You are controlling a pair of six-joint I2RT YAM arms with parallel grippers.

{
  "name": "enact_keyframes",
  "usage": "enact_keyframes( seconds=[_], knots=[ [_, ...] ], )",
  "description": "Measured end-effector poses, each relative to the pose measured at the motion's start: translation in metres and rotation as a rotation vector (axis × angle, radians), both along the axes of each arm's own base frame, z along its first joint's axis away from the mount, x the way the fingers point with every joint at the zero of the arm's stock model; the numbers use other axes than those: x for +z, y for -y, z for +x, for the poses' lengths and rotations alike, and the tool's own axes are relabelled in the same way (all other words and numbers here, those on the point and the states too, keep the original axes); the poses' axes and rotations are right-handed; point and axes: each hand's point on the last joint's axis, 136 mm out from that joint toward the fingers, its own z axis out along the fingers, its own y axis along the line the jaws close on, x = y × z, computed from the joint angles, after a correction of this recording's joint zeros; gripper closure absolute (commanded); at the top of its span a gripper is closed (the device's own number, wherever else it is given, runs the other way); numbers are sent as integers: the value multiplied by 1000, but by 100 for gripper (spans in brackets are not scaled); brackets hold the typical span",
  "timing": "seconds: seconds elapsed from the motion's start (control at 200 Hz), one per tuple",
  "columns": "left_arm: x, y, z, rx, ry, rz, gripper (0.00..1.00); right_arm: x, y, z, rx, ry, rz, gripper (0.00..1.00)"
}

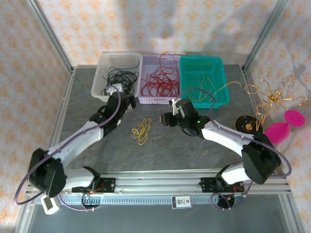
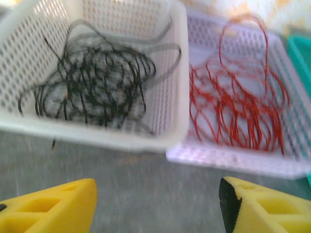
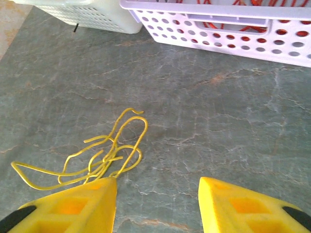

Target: Untangle the cables

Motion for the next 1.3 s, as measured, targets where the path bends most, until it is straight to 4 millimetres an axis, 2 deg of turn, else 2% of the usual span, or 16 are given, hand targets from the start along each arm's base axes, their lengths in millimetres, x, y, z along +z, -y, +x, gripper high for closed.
enact_keyframes(
  seconds=[0.155,0.27,0.33,0.405,0.46,0.546,0.611,0.651,0.756,0.916,1.116,1.296],
  knots=[
    [-35,-7,-44,-10,-113,1,31,5,7,0,-22,29,-5,52],
    [-47,-13,-66,-8,-162,-23,31,6,10,-2,-29,45,-3,52],
    [-50,-11,-73,-19,-172,-50,36,2,13,-4,-32,47,-5,52],
    [-57,-6,-82,-48,-200,-92,54,-3,15,-6,-33,43,-9,52],
    [-65,0,-88,-85,-232,-108,58,-8,17,-8,-33,40,-17,52],
    [-75,12,-99,-145,-281,-132,57,-12,20,-9,-33,37,-28,52],
    [-78,21,-106,-190,-304,-142,49,-12,22,-7,-37,40,-32,52],
    [-78,24,-109,-209,-309,-152,46,-12,23,-6,-37,44,-32,52],
    [-83,30,-115,-242,-333,-179,44,-10,22,-5,-31,51,-27,52],
    [-99,41,-120,-277,-394,-199,45,-9,19,-7,-15,49,-11,52],
    [-100,48,-114,-307,-382,-174,48,-12,18,-9,-8,39,-7,52],
    [-111,51,-104,-331,-414,-94,36,-12,18,-10,-4,38,-5,52]
  ],
)
